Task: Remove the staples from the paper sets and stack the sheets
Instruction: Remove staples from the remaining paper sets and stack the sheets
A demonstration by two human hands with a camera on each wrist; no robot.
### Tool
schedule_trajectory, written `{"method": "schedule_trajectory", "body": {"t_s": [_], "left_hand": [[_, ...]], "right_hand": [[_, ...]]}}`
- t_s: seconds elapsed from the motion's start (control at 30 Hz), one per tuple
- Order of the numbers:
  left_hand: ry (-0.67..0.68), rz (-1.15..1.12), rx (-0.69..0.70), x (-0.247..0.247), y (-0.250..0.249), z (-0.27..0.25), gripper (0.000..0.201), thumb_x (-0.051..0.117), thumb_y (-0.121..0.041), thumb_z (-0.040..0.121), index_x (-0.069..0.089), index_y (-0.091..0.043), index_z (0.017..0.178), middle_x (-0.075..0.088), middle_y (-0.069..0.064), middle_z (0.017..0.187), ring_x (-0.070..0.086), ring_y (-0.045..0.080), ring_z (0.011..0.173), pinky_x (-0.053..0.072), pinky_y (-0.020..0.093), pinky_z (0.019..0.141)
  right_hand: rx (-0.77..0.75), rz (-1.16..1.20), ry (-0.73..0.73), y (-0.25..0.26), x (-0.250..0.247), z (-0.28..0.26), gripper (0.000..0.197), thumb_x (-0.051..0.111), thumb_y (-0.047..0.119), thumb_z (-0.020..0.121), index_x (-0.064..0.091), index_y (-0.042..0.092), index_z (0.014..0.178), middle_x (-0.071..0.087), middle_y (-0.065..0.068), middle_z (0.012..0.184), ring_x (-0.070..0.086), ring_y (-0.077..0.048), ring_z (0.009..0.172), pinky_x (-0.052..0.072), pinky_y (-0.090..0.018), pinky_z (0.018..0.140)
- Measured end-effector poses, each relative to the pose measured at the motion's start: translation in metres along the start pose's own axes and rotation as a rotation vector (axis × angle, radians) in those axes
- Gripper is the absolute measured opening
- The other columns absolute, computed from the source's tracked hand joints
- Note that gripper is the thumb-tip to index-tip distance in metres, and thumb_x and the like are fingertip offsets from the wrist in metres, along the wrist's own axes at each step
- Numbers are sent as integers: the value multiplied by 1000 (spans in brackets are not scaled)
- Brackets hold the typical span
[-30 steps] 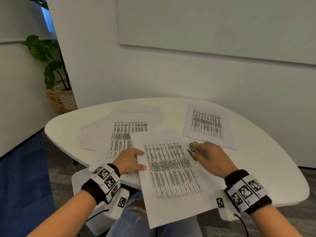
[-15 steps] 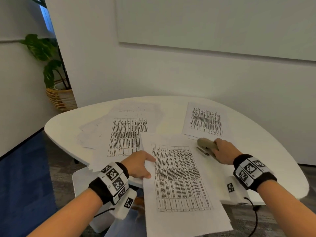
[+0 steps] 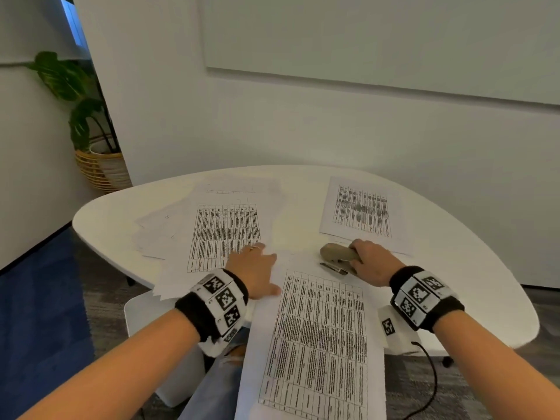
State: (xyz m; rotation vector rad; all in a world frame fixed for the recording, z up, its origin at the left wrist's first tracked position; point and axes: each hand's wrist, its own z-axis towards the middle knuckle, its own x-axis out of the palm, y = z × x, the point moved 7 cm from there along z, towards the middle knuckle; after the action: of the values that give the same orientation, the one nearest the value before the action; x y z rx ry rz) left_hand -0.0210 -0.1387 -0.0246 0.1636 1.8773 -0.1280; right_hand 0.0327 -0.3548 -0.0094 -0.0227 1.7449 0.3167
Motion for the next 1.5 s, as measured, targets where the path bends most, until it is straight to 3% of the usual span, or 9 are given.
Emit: {"method": "schedule_trajectory", "body": {"t_s": [0.23, 0.33, 0.53, 0.73, 0.83, 0.97, 1.13, 1.37, 1.5], "left_hand": [[75, 7, 312, 26, -45, 23, 80, 49, -59, 89, 18, -20, 152, 5, 1, 160, 16, 26, 145, 25, 49, 114], [70, 54, 314, 23, -54, 28, 82, 50, -62, 87, 20, -20, 151, 9, 2, 160, 20, 32, 142, 30, 50, 109], [94, 132, 327, 24, -59, 31, 80, 52, -62, 86, 25, -21, 149, 7, -5, 160, 26, 34, 136, 39, 49, 99], [109, 186, 303, 22, -65, 31, 84, 52, -60, 87, 19, -17, 151, 5, -4, 160, 28, 32, 136, 40, 48, 99], [103, 181, 304, 21, -66, 31, 84, 52, -59, 87, 18, -17, 151, 6, -3, 160, 28, 32, 136, 40, 48, 100], [99, 178, 325, 22, -67, 31, 79, 53, -56, 88, 22, -18, 150, 7, -4, 160, 29, 34, 134, 41, 47, 99], [87, 178, 335, 23, -66, 34, 78, 52, -58, 88, 24, -20, 150, 10, -7, 159, 30, 33, 132, 41, 45, 97], [62, 144, 338, 25, -67, 35, 72, 55, -57, 87, 34, -21, 146, 22, -8, 155, 34, 31, 127, 43, 42, 91], [71, 158, 331, 27, -66, 34, 74, 53, -58, 87, 29, -22, 148, 17, -8, 157, 32, 31, 129, 43, 43, 94]], "right_hand": [[119, -122, 92, 2, 19, -1, 35, 48, 34, 92, 38, 11, 116, 54, -4, 101, 54, -21, 84, 43, -31, 71], [123, -111, 107, 5, 28, 3, 40, 45, 44, 95, 37, 13, 119, 56, -4, 100, 55, -22, 83, 44, -31, 71], [238, -138, 51, 11, 32, 8, 37, 43, 36, 96, 40, 12, 124, 61, -7, 113, 61, -24, 99, 47, -35, 82], [209, -235, 132, 9, 31, 11, 34, 44, 30, 95, 39, 13, 124, 58, -4, 98, 55, -21, 81, 47, -34, 75], [190, -303, 132, 10, 30, 11, 34, 45, 31, 95, 38, 14, 124, 55, -2, 92, 55, -20, 80, 46, -33, 74], [220, -266, 68, 15, 35, 12, 33, 45, 32, 95, 41, 11, 121, 62, -4, 105, 59, -21, 90, 45, -33, 77], [166, -342, 48, 16, 29, 15, 29, 40, 28, 96, 38, 15, 122, 53, -2, 90, 51, -21, 78, 41, -32, 72], [181, -240, 46, 37, 43, 24, 28, 41, 25, 94, 51, 15, 118, 58, -7, 114, 58, -25, 101, 46, -34, 79], [199, -262, 41, 28, 34, 27, 29, 38, 25, 96, 42, 12, 122, 59, -8, 114, 58, -26, 103, 44, -36, 85]]}}
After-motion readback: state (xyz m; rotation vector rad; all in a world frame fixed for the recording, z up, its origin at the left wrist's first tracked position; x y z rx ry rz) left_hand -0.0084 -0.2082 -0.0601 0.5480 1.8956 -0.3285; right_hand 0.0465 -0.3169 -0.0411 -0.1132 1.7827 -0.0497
